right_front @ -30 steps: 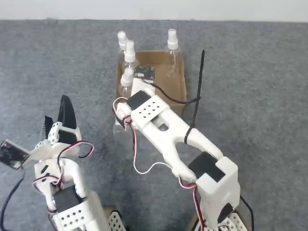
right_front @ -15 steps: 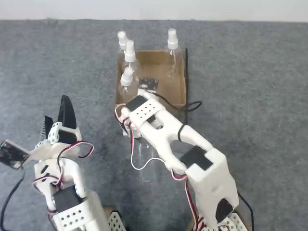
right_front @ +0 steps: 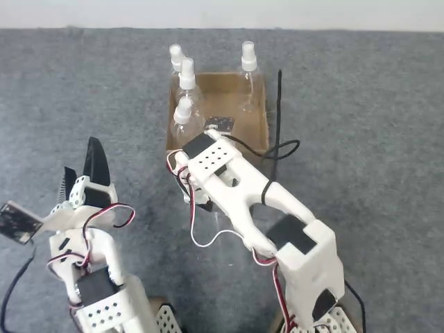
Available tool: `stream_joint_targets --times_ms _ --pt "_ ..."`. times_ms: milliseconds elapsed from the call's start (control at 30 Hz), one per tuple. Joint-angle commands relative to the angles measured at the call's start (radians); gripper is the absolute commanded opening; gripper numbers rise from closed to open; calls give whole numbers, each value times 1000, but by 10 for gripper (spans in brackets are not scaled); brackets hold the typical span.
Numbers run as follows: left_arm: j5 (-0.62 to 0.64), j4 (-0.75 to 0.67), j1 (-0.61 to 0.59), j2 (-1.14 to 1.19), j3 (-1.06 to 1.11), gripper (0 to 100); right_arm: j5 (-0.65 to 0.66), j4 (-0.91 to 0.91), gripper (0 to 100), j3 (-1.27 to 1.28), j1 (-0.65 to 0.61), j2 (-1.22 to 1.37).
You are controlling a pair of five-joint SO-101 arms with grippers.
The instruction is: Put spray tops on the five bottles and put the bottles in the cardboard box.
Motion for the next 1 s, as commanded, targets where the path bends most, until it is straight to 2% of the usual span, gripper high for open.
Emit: stream_joint_targets --times_ms 0,367,733,967 --pt "3 -34 0 -17 -35 290 75 61 292 -11 13 -79" --pt "3 -34 0 -17 -35 290 275 125 292 -6 13 -76" --pt "3 -34 0 -17 -35 290 287 114 292 -12 7 79" --pt "3 -34 0 -17 -35 290 288 134 292 -11 -8 81"
